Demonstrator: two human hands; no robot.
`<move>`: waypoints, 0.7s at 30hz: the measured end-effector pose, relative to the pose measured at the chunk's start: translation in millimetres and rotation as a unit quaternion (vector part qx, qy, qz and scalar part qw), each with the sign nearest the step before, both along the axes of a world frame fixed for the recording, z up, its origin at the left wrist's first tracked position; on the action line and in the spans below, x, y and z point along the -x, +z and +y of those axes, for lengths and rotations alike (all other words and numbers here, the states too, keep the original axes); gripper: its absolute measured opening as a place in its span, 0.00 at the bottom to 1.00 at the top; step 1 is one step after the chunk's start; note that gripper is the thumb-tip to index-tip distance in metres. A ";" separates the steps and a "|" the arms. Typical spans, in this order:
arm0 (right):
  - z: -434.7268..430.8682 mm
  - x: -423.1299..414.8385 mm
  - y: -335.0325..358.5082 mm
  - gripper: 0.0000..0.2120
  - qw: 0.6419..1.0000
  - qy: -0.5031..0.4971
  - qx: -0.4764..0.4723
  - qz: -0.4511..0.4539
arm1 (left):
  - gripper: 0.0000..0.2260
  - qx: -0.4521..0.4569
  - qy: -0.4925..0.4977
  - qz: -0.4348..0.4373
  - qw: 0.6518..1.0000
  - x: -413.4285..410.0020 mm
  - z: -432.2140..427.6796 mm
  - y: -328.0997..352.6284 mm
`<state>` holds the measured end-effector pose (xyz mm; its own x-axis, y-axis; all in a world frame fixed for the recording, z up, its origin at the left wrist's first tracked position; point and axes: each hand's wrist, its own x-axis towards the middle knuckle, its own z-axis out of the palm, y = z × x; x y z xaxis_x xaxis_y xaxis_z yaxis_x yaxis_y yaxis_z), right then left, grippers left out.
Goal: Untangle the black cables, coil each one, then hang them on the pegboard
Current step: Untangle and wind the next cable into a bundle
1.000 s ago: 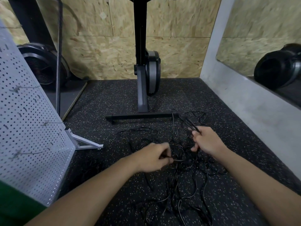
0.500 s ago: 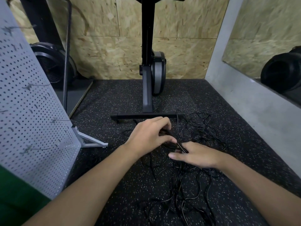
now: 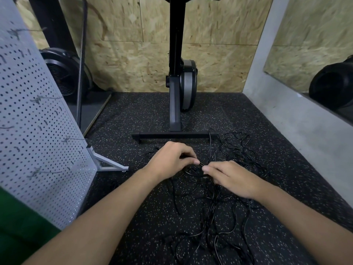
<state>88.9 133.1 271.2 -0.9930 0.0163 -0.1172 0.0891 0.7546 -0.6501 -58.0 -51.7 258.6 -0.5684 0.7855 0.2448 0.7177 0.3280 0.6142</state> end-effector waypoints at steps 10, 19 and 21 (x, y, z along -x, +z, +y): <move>17.1 -3.3 -0.2 0.12 0.994 -0.077 0.051 -0.051 | 0.11 0.030 0.038 -0.017 0.999 14.1 -16.3 -1.8; 21.7 4.5 -7.7 0.09 0.984 -0.161 0.066 0.030 | 0.08 0.042 0.054 -0.005 0.998 11.0 -16.5 2.4; 18.5 8.3 -11.3 0.07 0.986 -0.151 0.070 0.021 | 0.06 0.014 0.096 -0.017 0.995 4.0 -10.0 1.3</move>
